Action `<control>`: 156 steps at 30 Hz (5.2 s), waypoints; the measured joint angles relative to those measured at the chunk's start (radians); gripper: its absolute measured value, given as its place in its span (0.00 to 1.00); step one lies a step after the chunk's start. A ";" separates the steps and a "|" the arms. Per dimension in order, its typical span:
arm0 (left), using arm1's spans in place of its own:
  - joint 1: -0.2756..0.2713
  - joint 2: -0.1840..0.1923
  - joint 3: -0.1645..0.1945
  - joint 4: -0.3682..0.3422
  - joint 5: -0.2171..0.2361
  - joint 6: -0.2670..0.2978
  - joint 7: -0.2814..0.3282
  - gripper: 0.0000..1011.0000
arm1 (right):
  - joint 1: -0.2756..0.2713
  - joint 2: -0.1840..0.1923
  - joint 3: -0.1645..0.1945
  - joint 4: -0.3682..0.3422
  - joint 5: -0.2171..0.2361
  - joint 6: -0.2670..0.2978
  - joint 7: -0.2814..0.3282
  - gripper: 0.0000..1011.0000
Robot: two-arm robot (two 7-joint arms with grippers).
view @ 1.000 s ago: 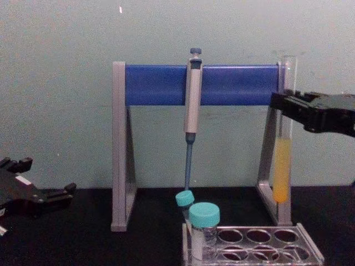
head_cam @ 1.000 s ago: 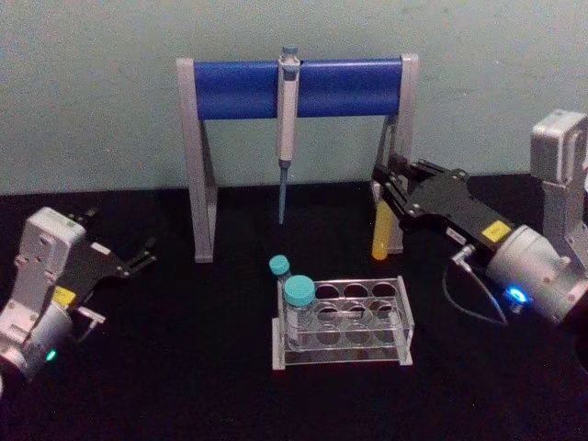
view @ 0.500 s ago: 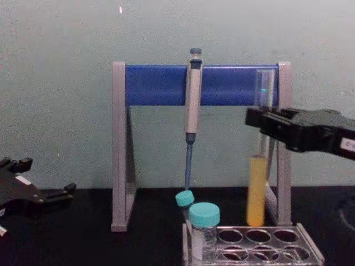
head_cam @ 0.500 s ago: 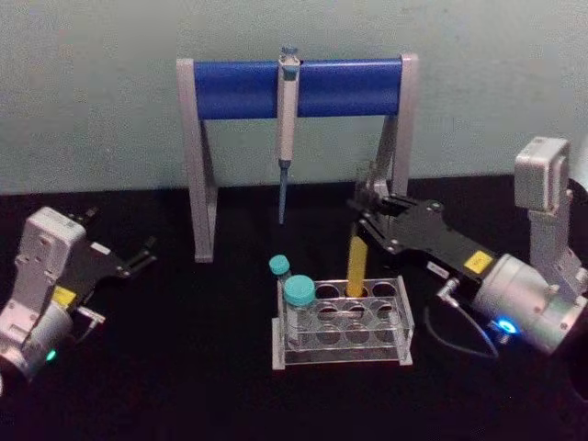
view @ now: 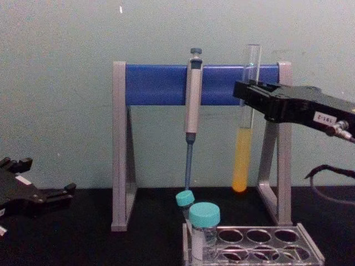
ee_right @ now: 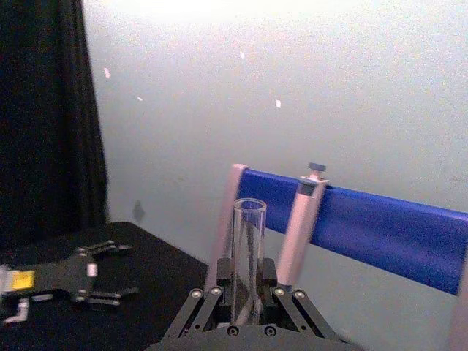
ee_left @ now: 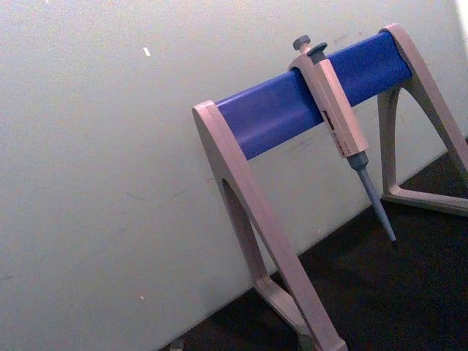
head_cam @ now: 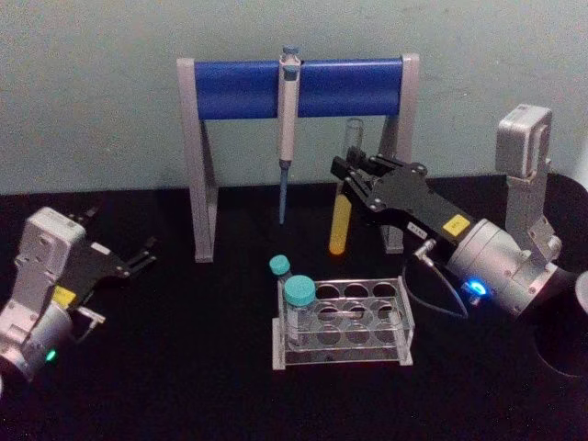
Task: Pick up the test tube from the test tube rack, shake it, then place it back into the test tube rack.
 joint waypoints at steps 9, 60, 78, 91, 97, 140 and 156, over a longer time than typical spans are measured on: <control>0.000 0.000 0.000 0.000 0.000 0.000 0.000 0.99 | 0.003 -0.003 0.017 0.015 -0.029 -0.004 -0.025 0.23; 0.000 0.000 0.000 0.000 0.000 0.000 0.000 0.99 | 0.002 -0.011 0.026 0.019 -0.018 -0.016 -0.021 0.23; 0.000 0.000 0.000 0.000 0.000 0.000 0.000 0.99 | -0.008 -0.007 0.039 -0.001 -0.024 0.001 -0.012 0.23; 0.000 0.000 0.000 0.000 0.000 0.000 0.000 0.99 | -0.080 0.049 0.039 -0.098 0.020 0.026 0.030 0.23; 0.000 0.000 0.000 0.000 0.000 0.000 0.000 0.99 | -0.119 0.082 0.025 -0.125 0.033 0.011 0.060 0.23; 0.000 0.000 0.000 0.000 0.000 0.000 0.000 0.99 | -0.074 0.043 -0.055 0.032 0.012 -0.055 0.102 0.23; 0.000 0.000 0.000 0.000 0.000 0.000 0.000 0.99 | -0.072 0.022 -0.069 0.085 -0.018 -0.062 0.098 0.23</control>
